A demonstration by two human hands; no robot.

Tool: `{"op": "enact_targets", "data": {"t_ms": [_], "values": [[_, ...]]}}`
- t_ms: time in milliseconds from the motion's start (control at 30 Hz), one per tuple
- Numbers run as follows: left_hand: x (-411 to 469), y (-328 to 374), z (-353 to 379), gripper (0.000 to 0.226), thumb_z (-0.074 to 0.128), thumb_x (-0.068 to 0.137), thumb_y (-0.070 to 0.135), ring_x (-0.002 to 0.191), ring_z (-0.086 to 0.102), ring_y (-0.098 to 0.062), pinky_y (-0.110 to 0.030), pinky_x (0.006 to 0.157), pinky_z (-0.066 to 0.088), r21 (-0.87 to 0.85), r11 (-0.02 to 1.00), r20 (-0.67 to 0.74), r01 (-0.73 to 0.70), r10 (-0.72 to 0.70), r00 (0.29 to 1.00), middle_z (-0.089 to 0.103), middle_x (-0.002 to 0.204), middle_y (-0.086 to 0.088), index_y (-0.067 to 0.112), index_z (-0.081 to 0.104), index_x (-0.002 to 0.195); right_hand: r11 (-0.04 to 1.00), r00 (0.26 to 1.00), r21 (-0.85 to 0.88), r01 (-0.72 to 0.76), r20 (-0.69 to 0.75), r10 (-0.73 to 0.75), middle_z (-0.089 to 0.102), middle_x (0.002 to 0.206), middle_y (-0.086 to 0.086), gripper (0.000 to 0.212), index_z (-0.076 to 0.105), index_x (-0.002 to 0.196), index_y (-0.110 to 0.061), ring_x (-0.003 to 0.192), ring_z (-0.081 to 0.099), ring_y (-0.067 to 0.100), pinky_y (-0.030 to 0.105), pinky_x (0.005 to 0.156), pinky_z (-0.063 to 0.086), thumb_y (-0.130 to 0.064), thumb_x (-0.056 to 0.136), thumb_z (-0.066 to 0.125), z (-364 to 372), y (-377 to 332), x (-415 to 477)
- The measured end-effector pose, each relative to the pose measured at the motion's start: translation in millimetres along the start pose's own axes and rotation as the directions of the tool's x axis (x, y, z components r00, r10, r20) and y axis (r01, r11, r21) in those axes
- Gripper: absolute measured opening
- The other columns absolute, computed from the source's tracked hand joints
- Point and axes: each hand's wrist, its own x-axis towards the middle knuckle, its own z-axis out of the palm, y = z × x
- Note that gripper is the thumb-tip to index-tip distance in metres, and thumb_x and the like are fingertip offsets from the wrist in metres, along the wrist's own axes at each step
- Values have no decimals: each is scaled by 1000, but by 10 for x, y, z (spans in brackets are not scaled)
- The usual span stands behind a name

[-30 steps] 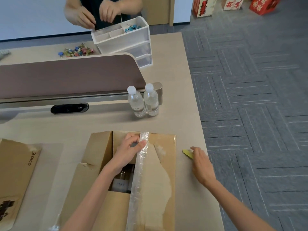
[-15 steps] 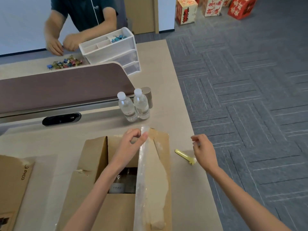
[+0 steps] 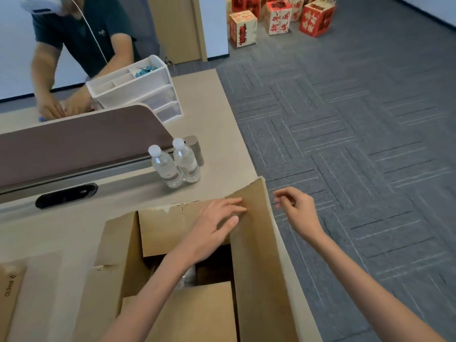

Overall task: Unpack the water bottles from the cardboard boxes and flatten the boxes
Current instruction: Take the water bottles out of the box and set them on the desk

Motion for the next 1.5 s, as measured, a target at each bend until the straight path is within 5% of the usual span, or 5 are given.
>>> {"op": "enact_targets", "data": {"t_ms": [200,567,800,1033,1500], "values": [[-69,-133,208,53,49,97,34,144,17,0,-37,118,19,276,956,146,-96,57,988,15,159,28,40,35,148,994,977,82,-78,206,60,69,83,0,36,68,89,-17,76,62,16,32,70,49,-50,90,53,-98,44,-144],[-390,-392,64,91,60,77,5,150,3,-3,-34,123,8,363,931,28,-30,21,999,6,163,17,28,18,155,987,968,-126,-97,218,123,65,105,-5,32,60,119,-15,97,61,9,33,90,50,-22,89,67,81,270,-143],[-535,-738,-193,112,79,71,27,152,4,-22,-46,122,15,721,693,45,24,-80,996,4,166,-3,20,9,158,914,950,-332,234,277,-143,45,118,-9,46,57,119,-19,112,41,8,22,88,44,7,81,53,407,57,-157],[-603,-778,-89,132,87,60,38,152,-4,-25,-50,121,18,775,631,82,42,-166,983,-7,165,-5,20,0,158,920,922,-290,264,356,-152,44,120,-13,32,52,123,-21,109,47,4,27,89,50,-13,92,57,660,-55,-126],[-851,-623,-334,90,62,74,7,151,14,-19,-39,117,19,764,620,155,-178,91,984,11,165,-1,17,24,155,927,944,-217,307,191,-269,55,93,-13,25,62,86,-21,86,55,7,25,70,47,3,88,54,744,-135,-119]]}}
